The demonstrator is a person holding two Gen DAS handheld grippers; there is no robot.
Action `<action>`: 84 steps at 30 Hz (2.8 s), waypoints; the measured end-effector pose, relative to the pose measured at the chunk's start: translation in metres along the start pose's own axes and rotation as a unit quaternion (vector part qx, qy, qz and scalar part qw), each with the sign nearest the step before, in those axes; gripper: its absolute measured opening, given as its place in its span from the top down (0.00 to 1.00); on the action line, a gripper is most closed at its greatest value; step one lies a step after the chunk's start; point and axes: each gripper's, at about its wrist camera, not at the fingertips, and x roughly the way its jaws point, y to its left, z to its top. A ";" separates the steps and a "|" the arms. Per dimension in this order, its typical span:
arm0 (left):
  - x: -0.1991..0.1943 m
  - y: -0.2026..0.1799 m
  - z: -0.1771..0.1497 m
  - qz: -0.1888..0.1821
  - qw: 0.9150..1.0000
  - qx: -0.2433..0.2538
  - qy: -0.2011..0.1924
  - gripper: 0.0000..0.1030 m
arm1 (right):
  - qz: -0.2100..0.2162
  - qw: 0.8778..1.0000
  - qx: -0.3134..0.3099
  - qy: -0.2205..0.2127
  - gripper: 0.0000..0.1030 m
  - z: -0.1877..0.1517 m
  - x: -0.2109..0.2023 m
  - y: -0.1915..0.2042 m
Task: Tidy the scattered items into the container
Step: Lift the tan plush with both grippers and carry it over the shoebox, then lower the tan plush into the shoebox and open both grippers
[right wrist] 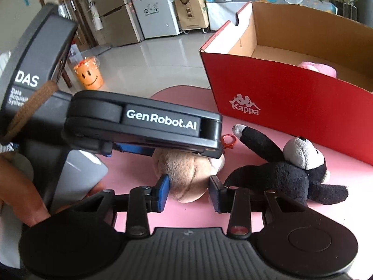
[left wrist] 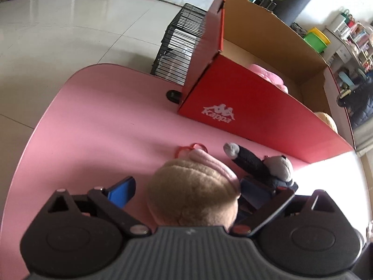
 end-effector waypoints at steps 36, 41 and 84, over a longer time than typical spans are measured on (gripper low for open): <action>-0.083 -0.061 0.008 -0.013 0.993 0.081 -0.087 0.19 | -0.022 0.996 -0.039 -0.084 0.61 0.024 -0.077 0.022; -0.097 -0.089 0.026 -0.024 0.989 0.087 -0.114 0.19 | -0.039 0.992 -0.049 -0.113 0.61 0.036 -0.107 0.022; -0.012 -0.184 0.134 -0.108 0.978 0.119 -0.132 0.19 | -0.132 0.972 -0.023 -0.194 0.61 0.119 -0.111 -0.080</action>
